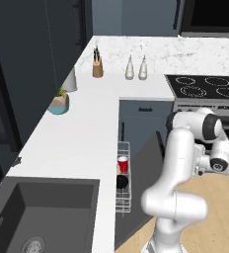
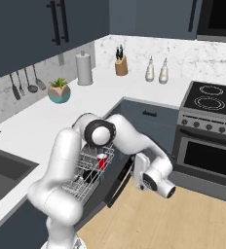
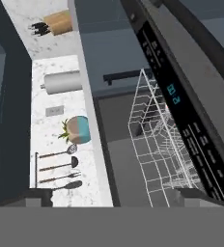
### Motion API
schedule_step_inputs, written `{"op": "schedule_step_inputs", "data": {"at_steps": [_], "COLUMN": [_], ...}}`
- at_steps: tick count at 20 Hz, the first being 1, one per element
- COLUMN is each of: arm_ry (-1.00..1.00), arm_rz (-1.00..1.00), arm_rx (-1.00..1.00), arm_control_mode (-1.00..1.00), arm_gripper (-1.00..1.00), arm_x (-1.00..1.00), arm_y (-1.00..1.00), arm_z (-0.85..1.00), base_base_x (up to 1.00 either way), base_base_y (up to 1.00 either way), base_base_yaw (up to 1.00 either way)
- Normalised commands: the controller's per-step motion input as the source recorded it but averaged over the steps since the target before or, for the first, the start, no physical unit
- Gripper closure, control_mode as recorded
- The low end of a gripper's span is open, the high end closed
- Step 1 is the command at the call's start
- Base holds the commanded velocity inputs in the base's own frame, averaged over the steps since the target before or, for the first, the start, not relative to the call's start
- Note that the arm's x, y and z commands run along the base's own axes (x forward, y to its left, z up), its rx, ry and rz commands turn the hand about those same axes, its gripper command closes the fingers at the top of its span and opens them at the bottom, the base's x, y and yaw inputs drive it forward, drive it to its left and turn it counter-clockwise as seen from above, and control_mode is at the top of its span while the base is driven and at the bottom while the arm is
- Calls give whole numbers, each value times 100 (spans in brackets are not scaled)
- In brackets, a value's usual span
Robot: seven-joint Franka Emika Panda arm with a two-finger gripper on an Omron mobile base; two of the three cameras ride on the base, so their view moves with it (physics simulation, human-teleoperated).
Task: Pick up the cup and bowl from the counter, place them in the dishwasher, and close the dishwasher door.
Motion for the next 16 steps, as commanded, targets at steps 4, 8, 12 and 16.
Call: {"op": "schedule_step_inputs", "data": {"at_steps": [4, 8, 12, 16], "arm_ry": [0, -7, -4, -4], "arm_rz": [12, 12, 10, 5], "arm_rx": [22, 3, 7, 9], "arm_control_mode": [-100, -100, -100, -100], "arm_gripper": [-100, -100, -100, -100], "arm_x": [6, 4, 18, 28], "arm_y": [-40, 0, 0, 24], "arm_z": [-61, -86, -82, -77], "base_base_x": [0, 0, 0, 0], "base_base_y": [0, 0, 0, 0], "base_base_yaw": [0, 0, 0, 0]}}
